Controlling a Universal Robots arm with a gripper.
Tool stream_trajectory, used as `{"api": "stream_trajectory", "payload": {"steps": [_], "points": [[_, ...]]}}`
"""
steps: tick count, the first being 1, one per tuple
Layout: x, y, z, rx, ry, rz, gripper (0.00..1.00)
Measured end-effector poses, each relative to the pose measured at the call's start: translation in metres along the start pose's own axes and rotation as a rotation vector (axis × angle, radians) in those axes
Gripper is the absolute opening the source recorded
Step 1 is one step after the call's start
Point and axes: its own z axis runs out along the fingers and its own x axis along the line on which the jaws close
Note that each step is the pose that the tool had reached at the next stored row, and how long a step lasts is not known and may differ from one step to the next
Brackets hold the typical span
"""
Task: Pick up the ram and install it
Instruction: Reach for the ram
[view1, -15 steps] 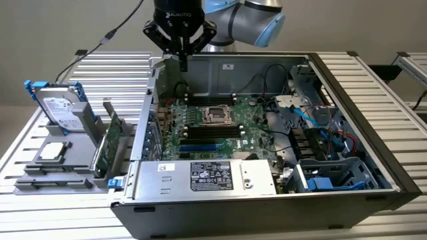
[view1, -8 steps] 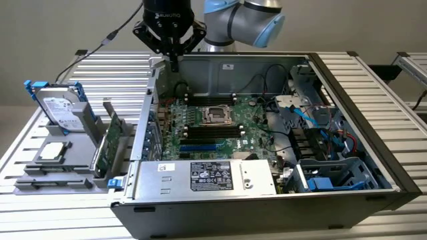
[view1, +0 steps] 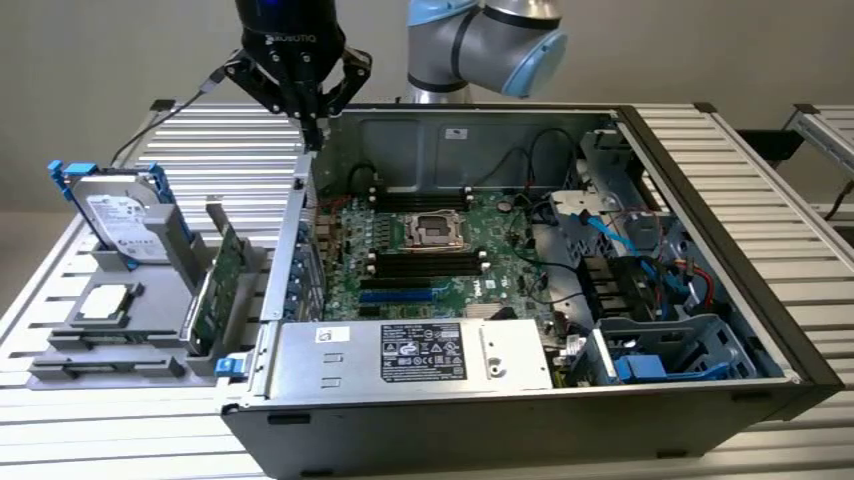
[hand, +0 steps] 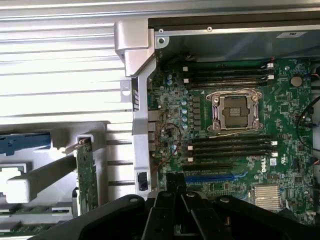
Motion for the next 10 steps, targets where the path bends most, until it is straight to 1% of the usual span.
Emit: {"api": "stream_trajectory", "payload": {"steps": [10], "points": [[0.044,-0.0108,0.0039,0.0000,-0.0001,0.000,0.11]]}}
